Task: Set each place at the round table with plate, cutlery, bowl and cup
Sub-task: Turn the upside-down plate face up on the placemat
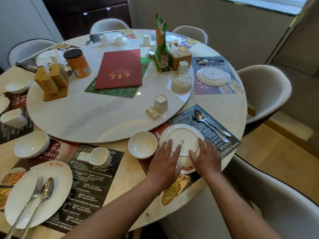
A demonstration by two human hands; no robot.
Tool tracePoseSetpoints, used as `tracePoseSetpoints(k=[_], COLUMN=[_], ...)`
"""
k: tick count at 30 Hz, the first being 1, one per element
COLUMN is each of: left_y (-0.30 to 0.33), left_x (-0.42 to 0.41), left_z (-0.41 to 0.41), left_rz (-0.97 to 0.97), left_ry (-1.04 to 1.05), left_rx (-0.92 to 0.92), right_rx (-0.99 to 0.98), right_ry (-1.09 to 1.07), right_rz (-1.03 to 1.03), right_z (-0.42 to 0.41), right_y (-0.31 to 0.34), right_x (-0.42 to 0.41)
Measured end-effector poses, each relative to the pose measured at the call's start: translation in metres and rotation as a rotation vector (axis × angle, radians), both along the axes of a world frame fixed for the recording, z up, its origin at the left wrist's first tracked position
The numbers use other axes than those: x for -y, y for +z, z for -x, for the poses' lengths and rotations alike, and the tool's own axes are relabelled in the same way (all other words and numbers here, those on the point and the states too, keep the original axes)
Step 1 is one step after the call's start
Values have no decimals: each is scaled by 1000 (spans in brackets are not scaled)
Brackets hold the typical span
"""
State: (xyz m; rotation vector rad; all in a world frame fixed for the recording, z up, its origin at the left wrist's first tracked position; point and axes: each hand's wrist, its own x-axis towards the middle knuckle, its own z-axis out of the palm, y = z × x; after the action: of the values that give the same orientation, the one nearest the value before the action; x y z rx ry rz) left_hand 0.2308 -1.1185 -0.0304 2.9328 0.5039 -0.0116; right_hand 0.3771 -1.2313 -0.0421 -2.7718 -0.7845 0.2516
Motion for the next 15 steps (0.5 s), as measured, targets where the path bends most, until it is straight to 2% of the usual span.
tracePoseSetpoints(k=[3,7,12,15], left_y=[-4,-12,-21,-22], left_x=[-2,-7,-8,-9], left_z=[-16,-27,-32,-30], left_rz=[-5,-27,-26,-31], left_ry=[-1,26,17,-3], left_rx=[-147,-255,-276,-260], right_rx=[-68,-201,-493,-634], right_ry=[-59,-199,-551,-620], right_rz=[21,11,-157,-198], right_z=[-7,-20,-42,-58], right_y=[5,13,20,27], right_x=[-4,-16,-33,-37])
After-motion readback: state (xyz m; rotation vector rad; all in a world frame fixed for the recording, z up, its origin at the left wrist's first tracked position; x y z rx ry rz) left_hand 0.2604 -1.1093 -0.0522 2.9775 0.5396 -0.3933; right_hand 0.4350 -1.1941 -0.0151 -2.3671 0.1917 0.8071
